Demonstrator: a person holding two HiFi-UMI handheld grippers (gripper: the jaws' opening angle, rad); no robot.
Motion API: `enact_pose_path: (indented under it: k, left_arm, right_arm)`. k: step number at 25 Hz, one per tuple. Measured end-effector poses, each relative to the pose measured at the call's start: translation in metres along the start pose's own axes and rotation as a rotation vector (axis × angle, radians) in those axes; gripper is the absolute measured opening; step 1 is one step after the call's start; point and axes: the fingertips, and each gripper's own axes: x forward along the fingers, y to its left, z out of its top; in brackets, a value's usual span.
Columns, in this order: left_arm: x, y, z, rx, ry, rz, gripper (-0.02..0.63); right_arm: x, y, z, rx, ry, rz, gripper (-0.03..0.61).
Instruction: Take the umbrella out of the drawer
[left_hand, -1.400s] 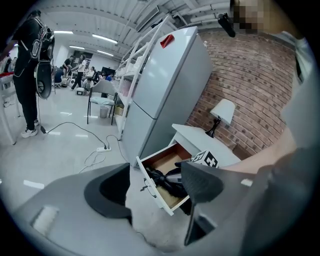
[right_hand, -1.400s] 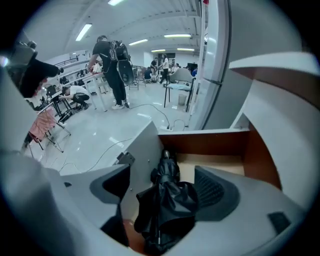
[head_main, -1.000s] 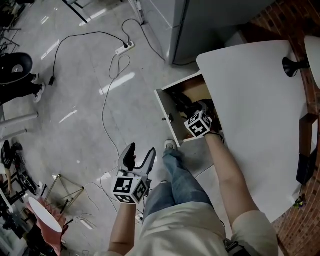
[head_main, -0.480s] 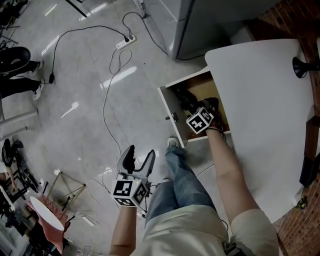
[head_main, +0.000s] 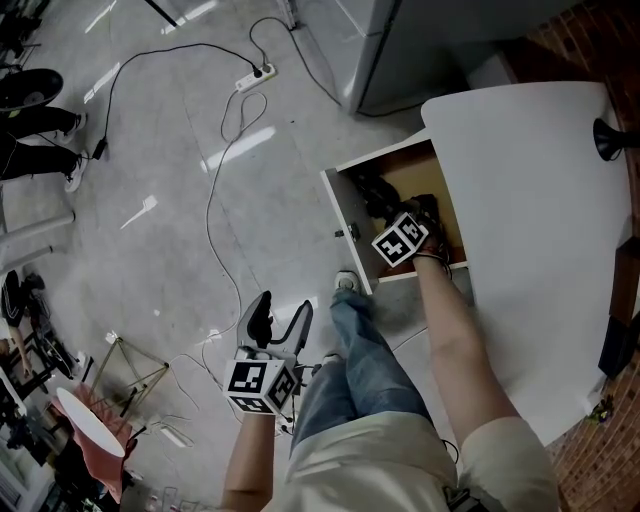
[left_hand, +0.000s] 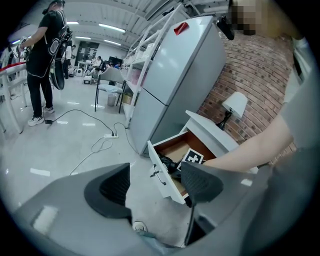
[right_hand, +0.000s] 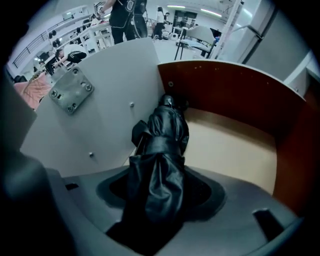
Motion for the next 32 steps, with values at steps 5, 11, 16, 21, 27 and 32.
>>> enact_pose_path:
  k: [5, 11, 16, 21, 27, 32]
  left_arm:
    - [-0.001, -0.007, 0.005, 0.012, -0.019, -0.020, 0.308]
    - [-0.020, -0.025, 0.008, 0.024, -0.047, -0.043, 0.308]
    - [-0.045, -0.037, 0.010, 0.039, -0.090, -0.061, 0.308]
    - [-0.075, -0.050, 0.008, 0.079, -0.127, -0.074, 0.307]
    - [-0.121, -0.057, -0.003, 0.112, -0.181, -0.080, 0.308]
    - [-0.163, -0.065, -0.017, 0.142, -0.224, -0.083, 0.307]
  right_arm:
    - [-0.018, 0.001, 0.008, 0.036, -0.027, 0.033, 0.238]
    - [-0.062, 0.015, 0.020, 0.032, -0.120, 0.032, 0.235]
    - [-0.115, 0.012, 0.044, 0.142, -0.260, -0.006, 0.235]
    - [-0.171, 0.018, 0.057, 0.140, -0.366, -0.061, 0.235]
    - [-0.236, 0.050, 0.058, 0.099, -0.461, -0.127, 0.235]
    - [-0.286, 0.090, 0.047, 0.114, -0.542, -0.160, 0.235]
